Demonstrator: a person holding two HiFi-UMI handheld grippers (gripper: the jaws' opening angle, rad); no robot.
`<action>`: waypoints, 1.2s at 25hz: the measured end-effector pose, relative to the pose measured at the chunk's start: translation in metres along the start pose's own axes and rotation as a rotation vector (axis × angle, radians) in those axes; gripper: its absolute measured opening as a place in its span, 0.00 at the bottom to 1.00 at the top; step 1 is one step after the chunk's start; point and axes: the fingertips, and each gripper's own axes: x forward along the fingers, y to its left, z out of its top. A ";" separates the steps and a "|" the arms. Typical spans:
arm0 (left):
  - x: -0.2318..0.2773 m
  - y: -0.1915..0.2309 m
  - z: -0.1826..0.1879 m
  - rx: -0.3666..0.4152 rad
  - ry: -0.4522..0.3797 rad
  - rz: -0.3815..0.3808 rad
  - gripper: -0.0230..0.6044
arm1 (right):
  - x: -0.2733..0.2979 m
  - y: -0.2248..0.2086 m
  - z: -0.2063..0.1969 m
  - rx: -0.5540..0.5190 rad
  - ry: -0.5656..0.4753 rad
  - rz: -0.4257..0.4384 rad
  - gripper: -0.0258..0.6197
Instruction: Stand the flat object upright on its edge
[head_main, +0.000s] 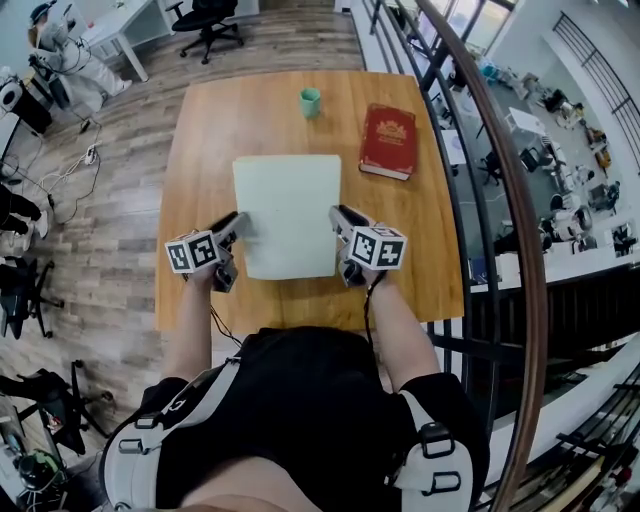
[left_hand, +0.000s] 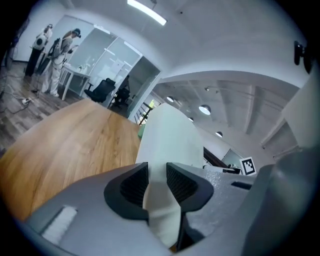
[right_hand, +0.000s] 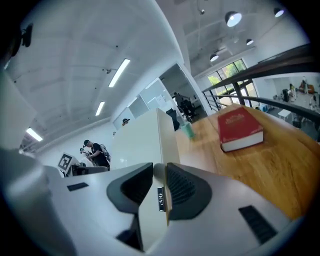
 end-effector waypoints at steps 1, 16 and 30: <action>0.000 -0.003 0.009 0.031 -0.022 0.000 0.21 | -0.001 0.003 0.010 -0.024 -0.020 0.005 0.18; 0.008 -0.021 0.093 0.346 -0.176 0.033 0.20 | 0.008 0.037 0.102 -0.404 -0.223 0.025 0.16; 0.062 0.010 0.147 0.506 -0.214 0.142 0.19 | 0.068 0.008 0.133 -0.616 -0.254 -0.026 0.12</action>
